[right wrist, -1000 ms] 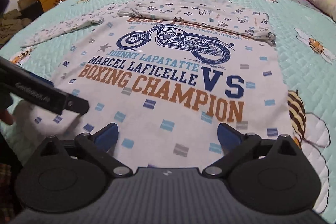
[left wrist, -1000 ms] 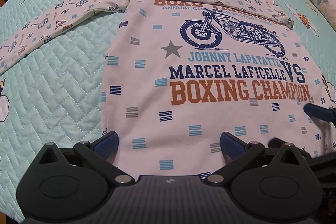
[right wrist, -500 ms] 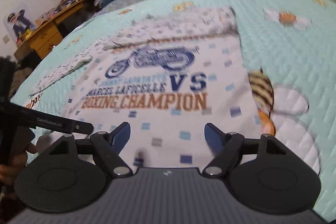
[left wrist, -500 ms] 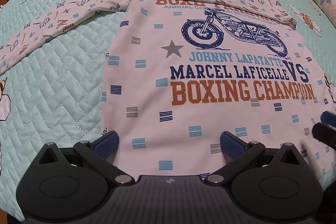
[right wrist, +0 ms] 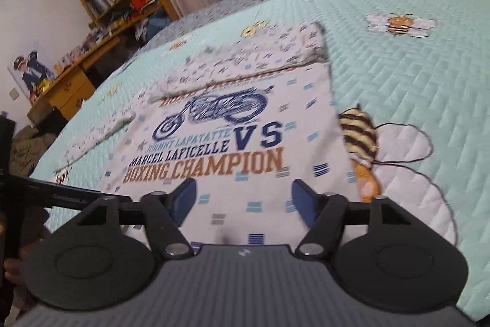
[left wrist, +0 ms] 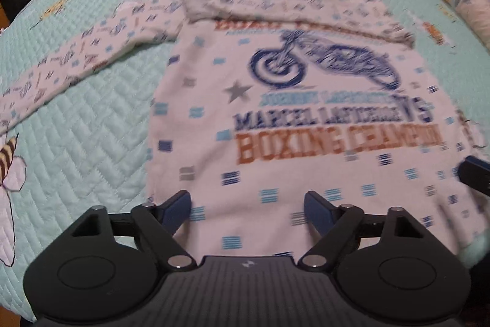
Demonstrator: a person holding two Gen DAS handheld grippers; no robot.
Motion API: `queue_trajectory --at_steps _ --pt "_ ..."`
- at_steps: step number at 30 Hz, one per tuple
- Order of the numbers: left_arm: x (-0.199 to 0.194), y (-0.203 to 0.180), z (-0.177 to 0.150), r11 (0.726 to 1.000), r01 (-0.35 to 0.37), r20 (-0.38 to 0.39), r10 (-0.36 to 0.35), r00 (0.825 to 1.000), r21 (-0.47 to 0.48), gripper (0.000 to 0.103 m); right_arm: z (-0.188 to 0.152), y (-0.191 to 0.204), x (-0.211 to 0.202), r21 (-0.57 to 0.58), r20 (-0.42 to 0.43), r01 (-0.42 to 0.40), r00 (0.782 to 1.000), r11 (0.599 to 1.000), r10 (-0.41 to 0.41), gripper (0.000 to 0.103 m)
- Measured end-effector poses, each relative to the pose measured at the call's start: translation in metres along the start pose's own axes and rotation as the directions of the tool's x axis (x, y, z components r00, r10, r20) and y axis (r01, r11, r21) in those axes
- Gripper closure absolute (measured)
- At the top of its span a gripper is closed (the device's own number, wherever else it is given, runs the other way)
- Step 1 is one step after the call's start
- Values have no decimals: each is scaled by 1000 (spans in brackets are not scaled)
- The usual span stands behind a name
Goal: Fold clothes
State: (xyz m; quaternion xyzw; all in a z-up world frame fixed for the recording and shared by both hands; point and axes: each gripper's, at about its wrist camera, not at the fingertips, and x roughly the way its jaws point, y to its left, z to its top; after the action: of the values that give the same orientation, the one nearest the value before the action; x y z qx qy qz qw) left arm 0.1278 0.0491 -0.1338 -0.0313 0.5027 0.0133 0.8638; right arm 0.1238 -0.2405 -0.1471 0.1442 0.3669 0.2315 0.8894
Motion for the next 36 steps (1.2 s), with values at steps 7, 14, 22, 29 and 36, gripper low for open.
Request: queue_trajectory --at_steps 7,14,22,29,36 --pt "22 -26 -12 998 30 -49 -27 998 63 2 -11 -18 2 38 -35 31 999 999 -29 55" --pt "19 -16 -21 998 30 -49 -28 998 55 1 4 -8 2 18 -31 29 999 999 -29 59" --pt "17 -1 -28 997 41 -42 -38 998 59 1 68 9 36 5 66 -35 997 999 35 59" --pt "19 -3 -28 995 42 -52 -38 998 86 1 130 -23 93 205 135 -76 990 976 49 57" --pt "21 -5 -26 995 35 -69 -28 997 99 0 156 -68 161 315 66 -80 996 946 62 53"
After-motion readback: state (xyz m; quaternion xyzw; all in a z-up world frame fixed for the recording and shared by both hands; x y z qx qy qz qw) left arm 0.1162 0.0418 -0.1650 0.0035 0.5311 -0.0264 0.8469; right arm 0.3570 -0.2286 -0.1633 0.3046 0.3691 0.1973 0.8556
